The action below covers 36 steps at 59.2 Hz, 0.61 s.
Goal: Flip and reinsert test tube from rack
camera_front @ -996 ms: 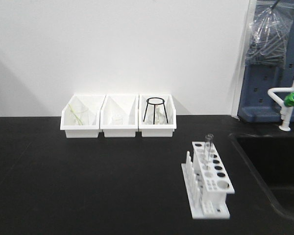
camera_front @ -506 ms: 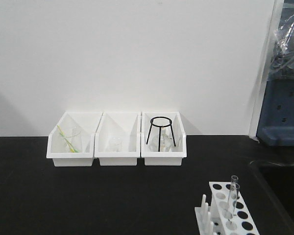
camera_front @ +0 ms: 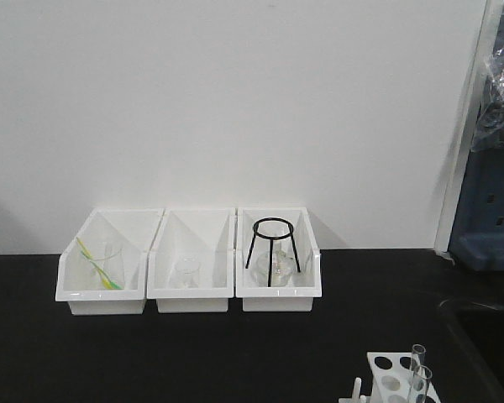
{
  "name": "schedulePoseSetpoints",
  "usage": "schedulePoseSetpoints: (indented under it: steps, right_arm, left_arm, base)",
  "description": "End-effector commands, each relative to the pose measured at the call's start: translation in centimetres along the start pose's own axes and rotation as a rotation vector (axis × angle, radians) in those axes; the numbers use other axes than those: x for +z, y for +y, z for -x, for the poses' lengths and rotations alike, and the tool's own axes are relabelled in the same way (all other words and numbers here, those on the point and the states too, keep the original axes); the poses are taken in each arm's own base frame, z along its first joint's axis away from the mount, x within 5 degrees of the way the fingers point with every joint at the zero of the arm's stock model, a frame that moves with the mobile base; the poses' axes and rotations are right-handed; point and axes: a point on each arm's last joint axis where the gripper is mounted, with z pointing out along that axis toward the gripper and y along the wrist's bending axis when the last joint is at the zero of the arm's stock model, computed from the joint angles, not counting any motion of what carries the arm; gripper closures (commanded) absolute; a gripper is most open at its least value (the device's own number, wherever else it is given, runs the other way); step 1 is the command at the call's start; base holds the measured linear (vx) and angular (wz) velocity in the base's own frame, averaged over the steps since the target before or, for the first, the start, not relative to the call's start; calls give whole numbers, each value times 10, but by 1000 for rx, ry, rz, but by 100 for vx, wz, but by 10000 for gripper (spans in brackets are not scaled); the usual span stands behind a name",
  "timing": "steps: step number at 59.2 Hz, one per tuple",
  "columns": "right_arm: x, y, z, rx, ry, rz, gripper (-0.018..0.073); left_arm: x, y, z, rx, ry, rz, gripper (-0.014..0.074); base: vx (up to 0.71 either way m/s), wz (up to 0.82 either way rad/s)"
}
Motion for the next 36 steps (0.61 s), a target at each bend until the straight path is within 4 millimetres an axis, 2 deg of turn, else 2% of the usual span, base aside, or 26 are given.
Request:
schedulePoseSetpoints:
  steps: [1,15,20,26,31,36]
  right_arm:
    - [0,0,8,-12,-86,0,568]
    - [0,0,8,-12,-90,1,568]
    - [-2,1,18,14,-187,7,568]
    - [-9,0,44,128,-395,26,568]
    - [-24,-2,87,151,-525,30,568]
    - [-27,-3,128,79,-543,14,568]
  left_arm:
    - [-1,-2,7,-4,-92,-19,603]
    - [-1,-2,7,-4,-92,-19,603]
    - [-1,-2,7,-4,-92,-19,603]
    - [-1,-2,7,-4,-92,-19,603]
    - [-1,-2,7,-4,-92,-19,603]
    - [-1,-2,7,-4,-92,-19,603]
  base:
    - [3,0]
    - [0,0]
    - [0,0]
    - [0,0]
    - [0,0]
    - [0,1]
